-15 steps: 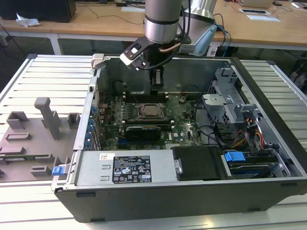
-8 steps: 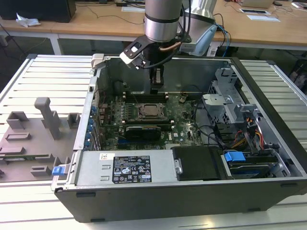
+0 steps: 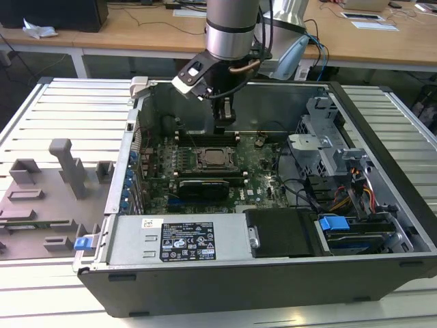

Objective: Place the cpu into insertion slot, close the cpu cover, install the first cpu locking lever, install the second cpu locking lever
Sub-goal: 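Install the first cpu locking lever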

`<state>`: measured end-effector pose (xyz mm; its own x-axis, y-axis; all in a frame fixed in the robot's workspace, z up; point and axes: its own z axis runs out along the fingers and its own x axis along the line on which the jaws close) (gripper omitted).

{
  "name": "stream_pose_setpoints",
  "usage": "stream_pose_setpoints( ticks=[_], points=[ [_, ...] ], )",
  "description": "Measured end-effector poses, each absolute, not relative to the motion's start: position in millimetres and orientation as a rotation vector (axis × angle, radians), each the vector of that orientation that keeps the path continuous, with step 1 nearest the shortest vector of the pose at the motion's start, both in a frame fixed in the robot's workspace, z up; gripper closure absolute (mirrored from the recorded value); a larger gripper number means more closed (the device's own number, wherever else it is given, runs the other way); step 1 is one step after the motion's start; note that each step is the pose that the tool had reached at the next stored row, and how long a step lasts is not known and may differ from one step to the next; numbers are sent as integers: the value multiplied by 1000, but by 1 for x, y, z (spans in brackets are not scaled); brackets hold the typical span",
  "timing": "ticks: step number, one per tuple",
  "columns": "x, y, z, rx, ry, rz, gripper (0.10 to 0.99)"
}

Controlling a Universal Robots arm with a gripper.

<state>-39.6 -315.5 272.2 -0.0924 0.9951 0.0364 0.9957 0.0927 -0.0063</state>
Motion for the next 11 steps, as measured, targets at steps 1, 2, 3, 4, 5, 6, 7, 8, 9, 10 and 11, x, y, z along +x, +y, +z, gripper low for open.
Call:
stream_pose_setpoints(
  ticks=[1, 2, 3, 4, 5, 6, 7, 8, 9, 10, 11],
  points=[
    [-40, -315, 272, -2054, -2335, -30, 980],
    [-40, -315, 272, -2010, -2373, -29, 980],
    [-40, -315, 272, -1978, -2399, -28, 980],
    [-40, -315, 272, -1957, -2416, -28, 980],
    [-40, -315, 272, -1934, -2434, -28, 980],
    [-40, -315, 272, -1913, -2451, -27, 980],
    [-40, -315, 272, -1848, -2500, -26, 980],
    [-40, -315, 272, -1792, -2539, -25, 980],
    [-40, -315, 272, -1727, -2584, -23, 980],
    [-40, -315, 272, -1692, -2607, -23, 980],
    [-40, -315, 272, -1654, -2631, -22, 980]
  ],
)
